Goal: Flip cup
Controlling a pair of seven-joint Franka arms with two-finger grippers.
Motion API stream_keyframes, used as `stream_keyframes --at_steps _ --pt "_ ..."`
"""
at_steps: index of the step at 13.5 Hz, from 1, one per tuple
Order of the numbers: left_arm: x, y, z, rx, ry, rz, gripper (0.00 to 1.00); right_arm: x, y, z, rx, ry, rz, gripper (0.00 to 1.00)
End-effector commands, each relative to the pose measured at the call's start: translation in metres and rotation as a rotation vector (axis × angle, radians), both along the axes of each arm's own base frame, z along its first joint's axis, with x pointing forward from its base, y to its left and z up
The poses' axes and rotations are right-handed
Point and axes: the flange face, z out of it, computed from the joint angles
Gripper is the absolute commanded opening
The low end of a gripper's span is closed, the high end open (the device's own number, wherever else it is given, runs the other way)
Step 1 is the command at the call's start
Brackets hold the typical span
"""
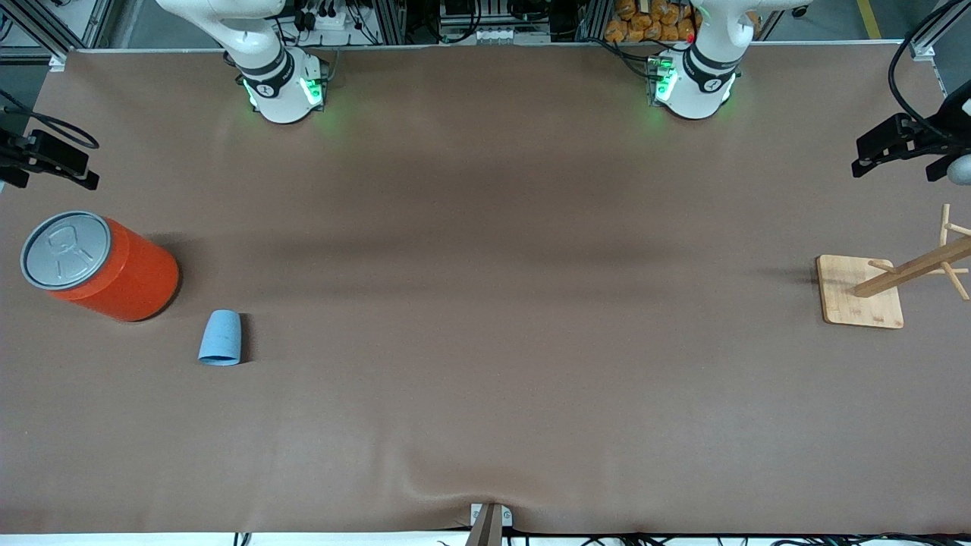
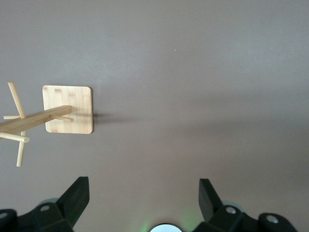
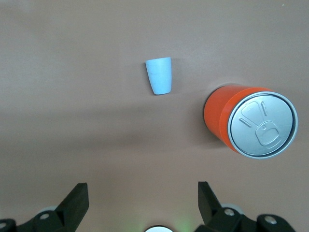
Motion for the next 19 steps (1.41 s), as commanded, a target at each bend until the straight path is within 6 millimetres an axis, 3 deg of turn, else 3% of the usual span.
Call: stream_keyframes --at_steps 1,7,9,13,14,19 --pt "-0.001 -0.002 0.002 0.001 -0.006 0.016 1.0 0.0 0.001 0.002 0.002 -0.003 0.002 1.0" --pt "-0.003 -0.002 0.004 0.0 0.002 0.017 1.0 0.004 0.003 -0.001 0.002 -0.007 0.004 1.0" --pt "-0.003 -0.003 0.002 0.0 0.013 0.014 1.0 0.012 0.013 -0.001 0.002 -0.047 0.02 1.0" --pt "-0.003 -0.01 0.002 0.001 0.014 0.002 1.0 0.049 0.024 -0.03 0.003 -0.114 0.037 1.0" --pt "-0.006 -0.007 0.0 0.0 0.038 0.007 1.0 0.062 0.023 -0.039 0.002 -0.147 0.035 1.0" --pt "-0.005 -0.002 0.0 0.001 0.043 0.016 1.0 0.132 0.022 -0.149 -0.001 -0.162 0.031 1.0"
